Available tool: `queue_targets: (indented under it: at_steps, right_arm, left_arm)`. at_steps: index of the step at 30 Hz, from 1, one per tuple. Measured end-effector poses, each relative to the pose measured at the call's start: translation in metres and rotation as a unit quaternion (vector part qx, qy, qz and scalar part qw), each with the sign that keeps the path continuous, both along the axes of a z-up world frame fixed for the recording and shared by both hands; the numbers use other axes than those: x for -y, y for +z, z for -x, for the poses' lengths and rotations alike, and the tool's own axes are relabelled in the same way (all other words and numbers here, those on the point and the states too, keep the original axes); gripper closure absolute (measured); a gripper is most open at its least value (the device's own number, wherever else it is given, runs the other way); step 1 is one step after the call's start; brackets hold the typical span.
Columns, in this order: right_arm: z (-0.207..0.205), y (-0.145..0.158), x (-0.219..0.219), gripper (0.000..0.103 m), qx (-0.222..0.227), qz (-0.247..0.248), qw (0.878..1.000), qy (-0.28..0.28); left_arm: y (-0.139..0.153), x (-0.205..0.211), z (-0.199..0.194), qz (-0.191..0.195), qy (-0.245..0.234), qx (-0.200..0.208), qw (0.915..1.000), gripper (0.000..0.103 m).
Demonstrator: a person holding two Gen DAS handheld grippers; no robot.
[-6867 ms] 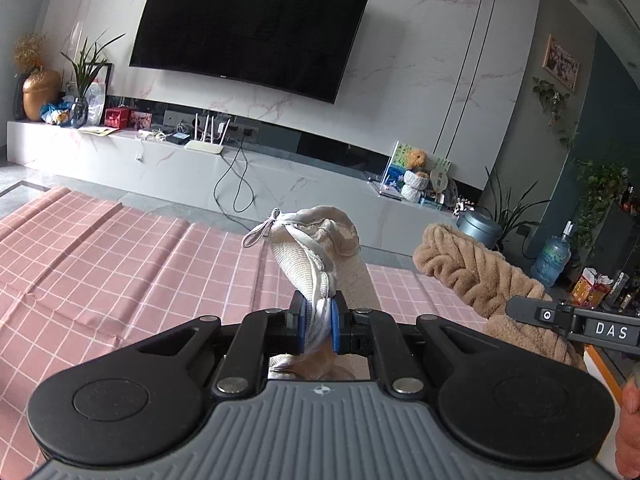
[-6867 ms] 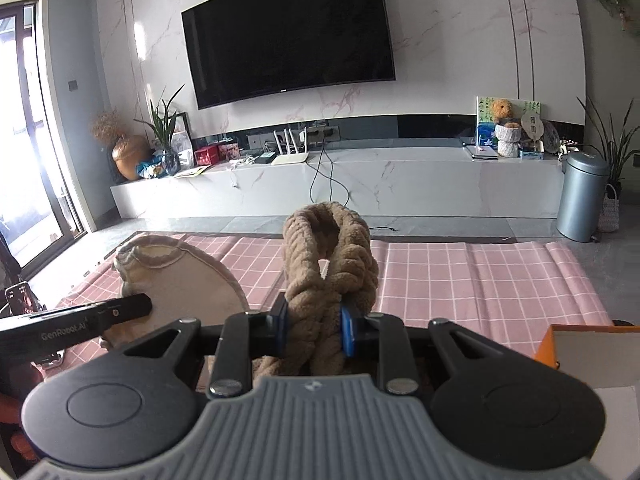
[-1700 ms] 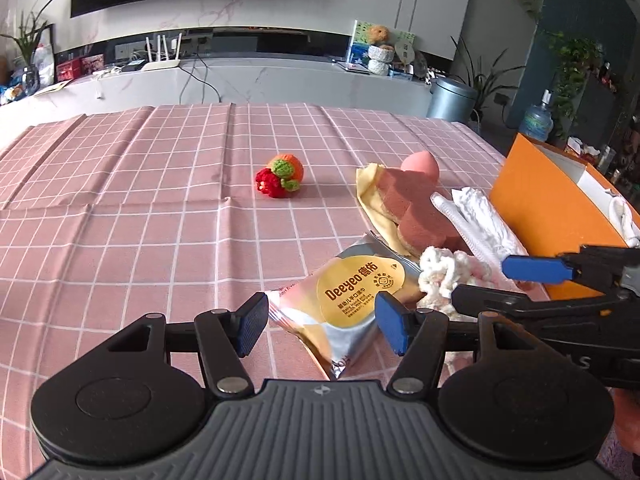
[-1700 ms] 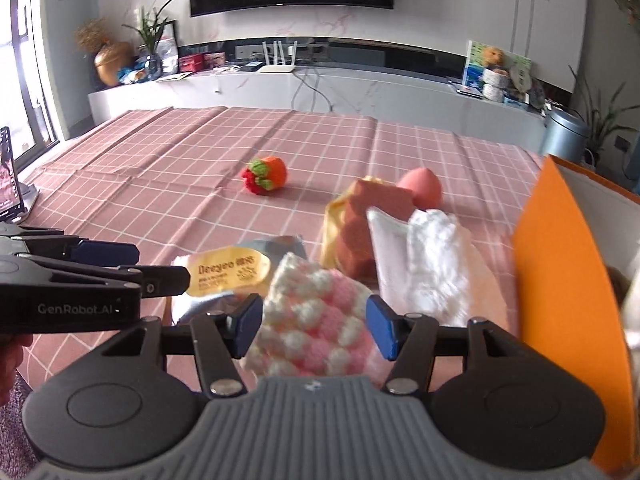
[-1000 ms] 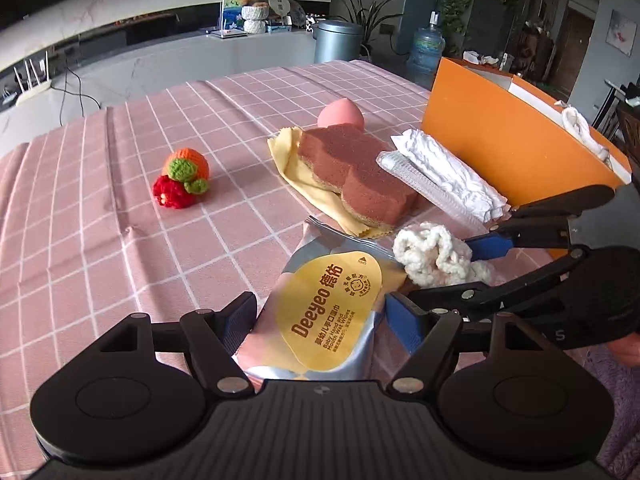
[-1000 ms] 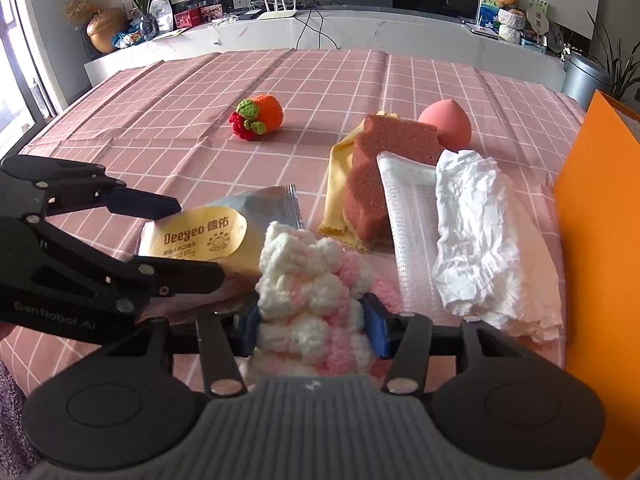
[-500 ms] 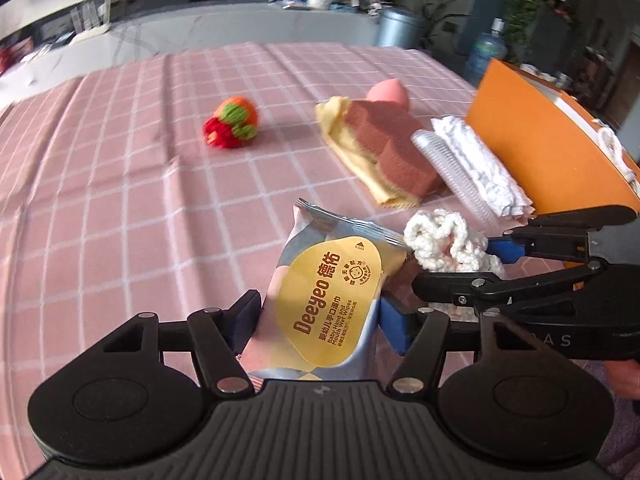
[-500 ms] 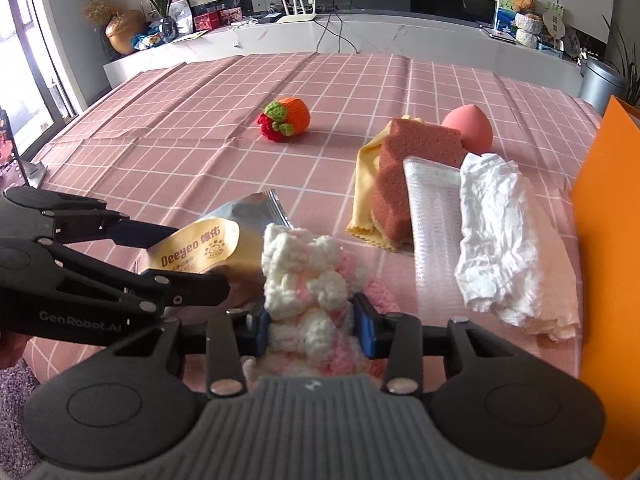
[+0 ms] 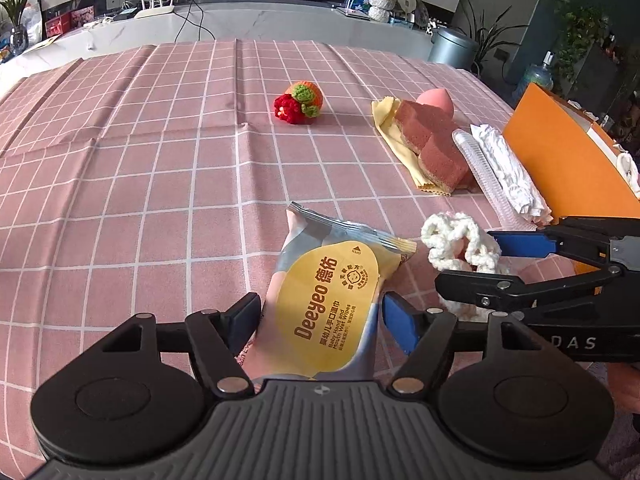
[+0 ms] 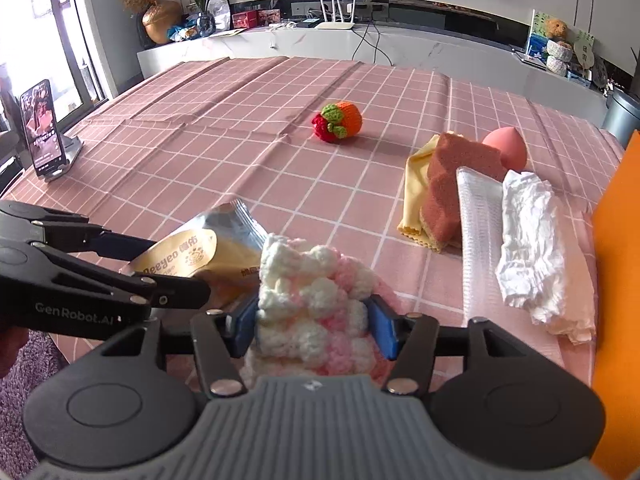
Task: Organize soft objects
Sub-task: 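Lift and carry the wipe pack with the left tool while the right tool carries the pouch to the box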
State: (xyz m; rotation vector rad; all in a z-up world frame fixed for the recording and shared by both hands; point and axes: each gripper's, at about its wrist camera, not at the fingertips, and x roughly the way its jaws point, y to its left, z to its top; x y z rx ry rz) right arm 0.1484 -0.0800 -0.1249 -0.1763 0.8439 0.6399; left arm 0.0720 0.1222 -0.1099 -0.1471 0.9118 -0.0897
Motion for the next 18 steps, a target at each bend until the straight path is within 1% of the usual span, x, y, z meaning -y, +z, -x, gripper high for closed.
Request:
queue_targets:
  at_steps: [2,4,5,7,11,13,14,16,18]
  right_arm:
    - [0.001,0.003,0.005,0.030,0.004,0.001,1.000,-0.012]
    - [0.001,0.003,0.009,0.029,0.003,0.003,1.000,-0.021]
    - [0.000,0.001,0.011,0.028,-0.003,0.003,1.000,-0.024]
    - [-0.001,-0.003,0.013,0.026,-0.017,-0.002,0.999,-0.031]
    - [-0.005,-0.009,0.014,0.026,-0.033,-0.007,0.999,-0.038]
    - [-0.007,-0.013,0.014,0.026,-0.042,-0.013,0.998,-0.041]
    - [-0.008,-0.015,0.014,0.025,-0.045,-0.015,0.998,-0.043]
    - [-0.008,-0.017,0.014,0.025,-0.044,-0.018,0.998,-0.044]
    - [-0.007,-0.018,0.013,0.030,-0.038,-0.013,0.998,-0.038]
  left_arm:
    - [0.000,0.001,-0.002,-0.001,-0.008,0.004,1.0000,0.019]
    - [-0.001,0.004,-0.004,-0.005,-0.018,0.006,0.9998,0.018]
    - [-0.001,0.007,-0.006,-0.010,-0.023,0.007,0.9997,0.016]
    - [-0.004,0.011,-0.008,-0.023,-0.028,0.006,0.9993,0.017]
    - [-0.010,0.012,-0.011,-0.026,-0.024,0.004,0.9994,0.020]
    - [-0.013,0.012,-0.012,-0.032,-0.025,0.001,0.9992,0.025]
    - [-0.014,0.012,-0.013,-0.033,-0.026,-0.002,0.9991,0.030]
    - [-0.015,0.012,-0.012,-0.032,-0.027,0.001,0.9991,0.031]
    - [-0.014,0.012,-0.012,-0.032,-0.025,0.002,0.9992,0.033]
